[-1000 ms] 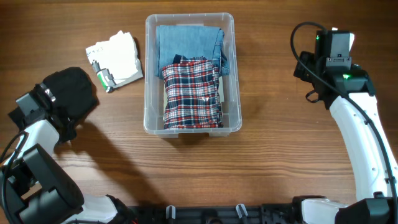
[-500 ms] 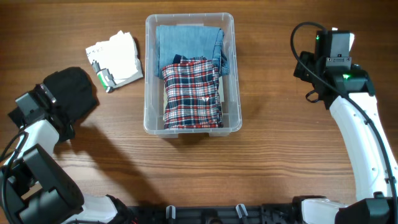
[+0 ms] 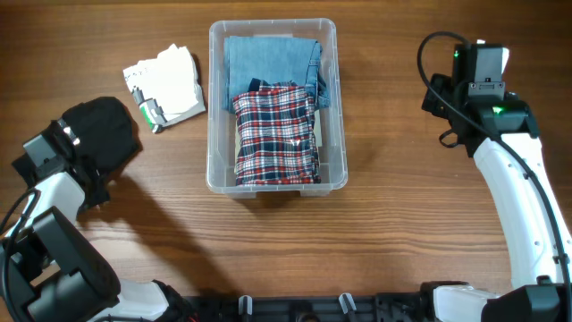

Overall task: Pack container
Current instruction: 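Grasp the black garment with the left gripper and lift it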

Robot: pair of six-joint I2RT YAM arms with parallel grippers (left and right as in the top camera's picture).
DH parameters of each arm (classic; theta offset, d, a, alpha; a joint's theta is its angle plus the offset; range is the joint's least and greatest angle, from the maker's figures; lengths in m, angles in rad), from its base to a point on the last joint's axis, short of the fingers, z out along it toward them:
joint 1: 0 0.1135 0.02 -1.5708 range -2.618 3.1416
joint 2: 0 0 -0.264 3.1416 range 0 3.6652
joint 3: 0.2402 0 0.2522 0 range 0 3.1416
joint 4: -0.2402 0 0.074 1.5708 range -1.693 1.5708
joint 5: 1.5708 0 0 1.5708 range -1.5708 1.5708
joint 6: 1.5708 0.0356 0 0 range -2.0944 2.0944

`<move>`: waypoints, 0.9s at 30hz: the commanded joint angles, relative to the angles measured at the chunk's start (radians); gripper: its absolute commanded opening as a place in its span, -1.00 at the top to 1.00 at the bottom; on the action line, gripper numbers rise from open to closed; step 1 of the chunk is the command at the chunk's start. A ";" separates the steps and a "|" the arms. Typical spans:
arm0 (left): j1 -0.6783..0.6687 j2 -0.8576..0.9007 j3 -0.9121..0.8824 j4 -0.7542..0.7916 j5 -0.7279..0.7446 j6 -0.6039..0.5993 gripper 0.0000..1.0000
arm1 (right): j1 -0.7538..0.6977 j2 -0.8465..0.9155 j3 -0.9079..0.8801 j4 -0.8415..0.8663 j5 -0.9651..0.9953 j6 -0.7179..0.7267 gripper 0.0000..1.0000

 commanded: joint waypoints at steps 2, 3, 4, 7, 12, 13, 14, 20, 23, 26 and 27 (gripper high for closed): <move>-0.003 0.065 -0.008 0.035 -0.019 0.001 -0.27 | -0.002 0.007 -0.001 0.003 0.017 -0.001 -1.00; -0.003 0.074 -0.008 0.045 -0.019 0.001 -0.27 | -0.002 0.006 0.000 0.003 0.017 -0.001 -0.99; -0.003 0.087 -0.008 0.053 -0.016 0.001 -0.27 | -0.002 0.006 0.000 0.003 0.017 -0.001 -0.99; -0.003 0.103 -0.008 0.071 -0.008 0.001 -0.07 | -0.002 0.006 0.000 0.003 0.017 -0.001 -0.99; -0.002 0.097 -0.007 0.081 -0.004 0.002 0.70 | -0.002 0.007 -0.001 0.003 0.017 -0.001 -0.99; -0.002 0.097 -0.007 0.077 -0.003 0.002 0.74 | -0.002 0.006 0.000 0.003 0.017 -0.001 -0.99; -0.003 0.097 -0.007 0.072 -0.003 0.002 0.77 | -0.002 0.007 0.000 0.003 0.017 0.000 -1.00; -0.002 0.044 -0.007 0.044 0.015 0.136 0.92 | -0.002 0.006 0.000 0.003 0.017 -0.001 -0.99; -0.001 -0.036 -0.003 0.045 0.014 0.249 0.92 | -0.002 0.006 0.000 0.003 0.017 -0.001 -0.99; -0.002 -0.137 0.003 0.045 0.015 0.331 0.92 | -0.002 0.006 0.000 0.003 0.017 -0.001 -1.00; -0.002 -0.175 0.003 0.045 0.016 0.349 0.92 | -0.002 0.006 0.000 0.003 0.017 -0.001 -0.99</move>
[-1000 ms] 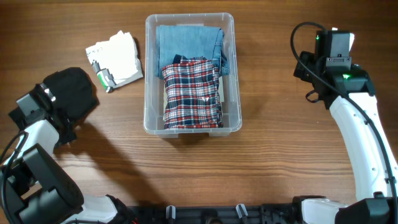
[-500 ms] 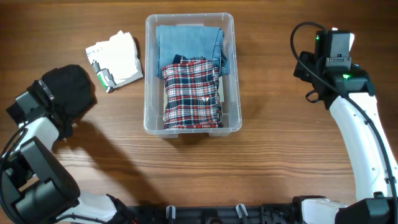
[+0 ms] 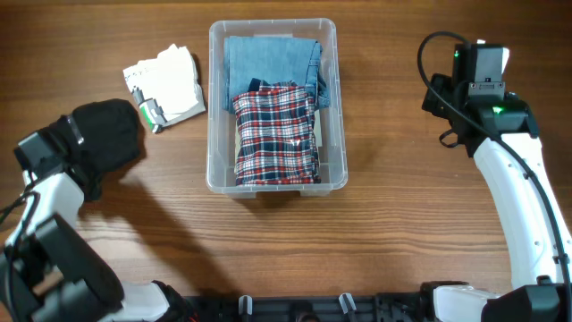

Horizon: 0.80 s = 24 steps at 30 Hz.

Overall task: Pack container
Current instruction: 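Grasp the black garment with the left gripper and lift it, then carry the black garment right and lower it into the bin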

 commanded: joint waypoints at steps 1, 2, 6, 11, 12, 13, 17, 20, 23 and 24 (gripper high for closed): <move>-0.002 -0.167 -0.001 0.005 0.011 0.173 0.92 | -0.002 0.006 0.000 0.003 0.017 -0.001 -0.99; -0.002 -0.212 -0.001 0.014 0.024 0.201 0.92 | -0.002 0.006 0.000 0.003 0.017 -0.001 -0.99; -0.002 -0.337 0.000 0.061 0.113 0.256 0.92 | -0.002 0.007 0.000 0.003 0.017 -0.001 -0.99; -0.002 -0.429 0.000 0.164 0.348 0.280 0.92 | -0.002 0.007 0.000 0.003 0.017 -0.001 -1.00; -0.004 -0.439 0.000 0.195 0.409 0.280 0.92 | -0.002 0.006 -0.001 0.003 0.017 -0.001 -0.99; -0.010 -0.447 0.000 0.237 0.488 0.280 0.92 | -0.002 0.006 -0.001 0.003 0.017 -0.001 -0.99; -0.052 -0.450 0.000 0.407 0.719 0.280 0.93 | -0.002 0.006 0.000 0.003 0.017 -0.001 -1.00; -0.109 -0.450 0.000 0.545 0.845 0.280 0.93 | -0.002 0.006 -0.001 0.003 0.017 -0.002 -0.99; -0.190 -0.450 0.000 0.689 0.962 0.279 0.93 | -0.002 0.006 -0.001 0.003 0.017 -0.001 -1.00; -0.223 -0.450 0.000 0.726 0.990 0.279 0.93 | -0.002 0.006 0.000 0.003 0.017 -0.001 -0.99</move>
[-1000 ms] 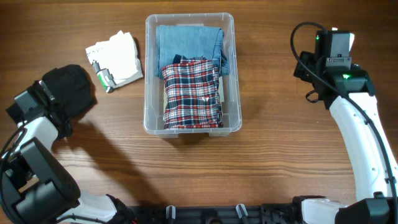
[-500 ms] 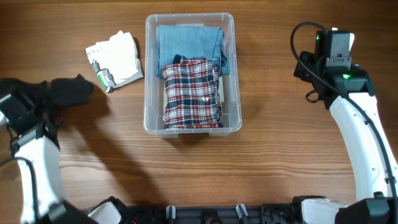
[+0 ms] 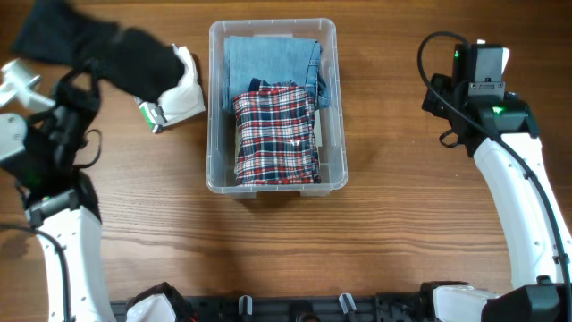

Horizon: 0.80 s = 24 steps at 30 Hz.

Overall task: Pack container
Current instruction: 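Carry the black garment right and lower it into the bin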

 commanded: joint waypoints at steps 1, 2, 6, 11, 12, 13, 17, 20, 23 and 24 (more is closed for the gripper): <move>-0.125 -0.029 0.011 0.134 0.263 0.022 0.93 | -0.002 0.006 0.000 0.003 0.017 -0.001 -1.00; -0.170 -0.029 0.011 0.156 0.276 0.022 0.92 | -0.002 0.007 0.000 0.003 0.017 0.000 -1.00; -0.316 -0.029 0.011 0.164 0.278 0.101 0.93 | -0.002 0.006 0.000 0.003 0.017 -0.001 -0.99; -0.486 -0.013 0.011 0.160 0.278 0.180 0.92 | -0.002 0.006 -0.001 0.003 0.017 -0.001 -0.99; -0.504 -0.010 0.011 0.155 0.278 0.183 0.92 | -0.002 0.006 0.000 0.004 0.017 0.000 -1.00; -0.525 -0.005 0.011 0.146 0.278 0.187 0.92 | -0.002 0.006 0.000 0.003 0.017 -0.001 -0.99; -0.581 0.018 0.011 0.084 0.279 0.196 0.92 | -0.002 0.006 0.000 0.003 0.017 -0.001 -0.99; -0.602 0.045 0.011 0.013 0.279 0.205 0.92 | -0.002 0.006 -0.001 0.003 0.017 -0.001 -0.99; -0.604 0.068 0.011 -0.071 0.278 0.243 0.92 | -0.002 0.006 0.000 0.003 0.017 -0.001 -0.99; -0.605 0.077 0.011 -0.101 0.278 0.263 0.93 | -0.002 0.006 0.000 0.003 0.017 -0.001 -1.00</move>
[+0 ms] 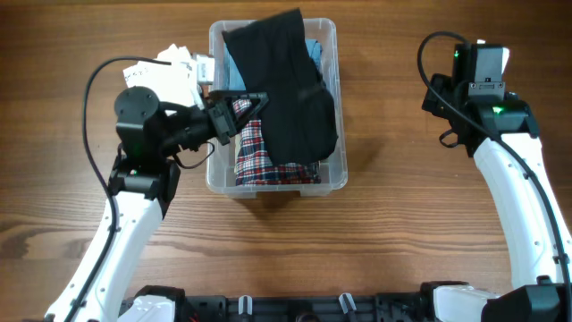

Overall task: Pack container
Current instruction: 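Carry the black garment right and lower it into the bin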

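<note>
A clear plastic container (pixel 214 182) stands at the middle back of the table. A red plaid shirt (pixel 266 163) and folded blue jeans (pixel 320 59) lie in it. A black garment (pixel 293 89) hangs over the container, covering most of the jeans and the upper part of the plaid shirt. My left gripper (pixel 248 100) reaches in over the container's left wall and is shut on the black garment's left edge. My right gripper (pixel 481 64) is held at the far right, away from the container; its fingers are hidden under the wrist.
A folded white garment (pixel 170 64) with a small green-marked item lies left of the container, partly under my left arm (pixel 143 116). The right arm (pixel 518 188) runs along the table's right side, with a black cable looping near it.
My left gripper has moved with the black garment from the far left back corner to over the container. The garment now drapes over the jeans and plaid shirt. The right arm has not moved.
The black garment lay bunched at the table's left edge with my left gripper at it, at the first two moments. Then it was held up at the back left, over the white garment. Now it hangs over the container, still held. The right arm stayed put.
</note>
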Robot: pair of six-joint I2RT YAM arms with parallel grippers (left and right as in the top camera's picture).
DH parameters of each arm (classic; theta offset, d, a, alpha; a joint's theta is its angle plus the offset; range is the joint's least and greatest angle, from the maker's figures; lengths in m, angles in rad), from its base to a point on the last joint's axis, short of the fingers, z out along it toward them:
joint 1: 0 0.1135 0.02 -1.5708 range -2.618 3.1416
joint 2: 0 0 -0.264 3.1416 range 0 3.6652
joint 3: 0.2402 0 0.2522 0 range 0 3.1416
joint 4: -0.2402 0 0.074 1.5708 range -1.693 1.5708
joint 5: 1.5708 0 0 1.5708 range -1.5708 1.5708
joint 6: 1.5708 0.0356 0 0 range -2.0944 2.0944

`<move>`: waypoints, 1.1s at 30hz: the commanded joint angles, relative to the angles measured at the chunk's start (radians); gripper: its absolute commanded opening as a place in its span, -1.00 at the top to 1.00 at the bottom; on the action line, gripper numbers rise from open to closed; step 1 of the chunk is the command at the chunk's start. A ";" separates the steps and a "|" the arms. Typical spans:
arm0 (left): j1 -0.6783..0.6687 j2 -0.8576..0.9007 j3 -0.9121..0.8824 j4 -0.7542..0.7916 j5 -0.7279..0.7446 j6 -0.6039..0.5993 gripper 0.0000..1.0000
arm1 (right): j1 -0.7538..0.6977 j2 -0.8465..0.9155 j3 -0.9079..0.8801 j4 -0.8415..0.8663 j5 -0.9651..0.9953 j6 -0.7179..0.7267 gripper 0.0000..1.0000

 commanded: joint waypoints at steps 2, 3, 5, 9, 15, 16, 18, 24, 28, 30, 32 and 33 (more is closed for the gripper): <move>-0.011 0.040 0.011 -0.110 0.006 0.124 0.92 | -0.002 0.007 -0.001 0.003 0.016 -0.001 -1.00; -0.013 0.052 0.011 -0.139 0.005 0.146 0.92 | -0.002 0.006 0.000 0.003 0.017 -0.001 -1.00; -0.016 0.077 0.011 -0.185 0.005 0.184 0.92 | -0.002 0.006 0.000 0.003 0.017 -0.001 -1.00; -0.018 0.145 0.011 -0.249 -0.002 0.187 0.92 | -0.002 0.006 -0.001 0.003 0.017 -0.001 -0.99; -0.017 0.197 0.011 -0.324 -0.056 0.239 0.92 | -0.002 0.006 -0.001 0.003 0.016 -0.001 -1.00; -0.017 0.197 0.011 -0.343 -0.095 0.239 0.92 | -0.002 0.006 0.000 0.003 0.016 -0.001 -1.00; -0.017 0.197 0.011 -0.368 -0.156 0.239 0.92 | -0.002 0.006 -0.001 0.003 0.017 -0.002 -1.00; -0.016 0.197 0.011 -0.389 -0.219 0.240 0.92 | -0.002 0.006 0.000 0.003 0.016 -0.001 -0.99; -0.016 0.197 0.011 -0.436 -0.315 0.261 0.92 | -0.002 0.006 -0.001 0.003 0.016 -0.001 -1.00; -0.016 0.196 0.011 -0.471 -0.386 0.262 0.92 | -0.002 0.006 0.000 0.003 0.016 -0.002 -1.00; -0.016 0.196 0.011 -0.500 -0.443 0.262 0.92 | -0.002 0.007 0.000 0.003 0.017 -0.001 -0.99; -0.016 0.196 0.011 -0.517 -0.475 0.262 0.92 | -0.002 0.007 0.000 0.003 0.016 -0.001 -0.99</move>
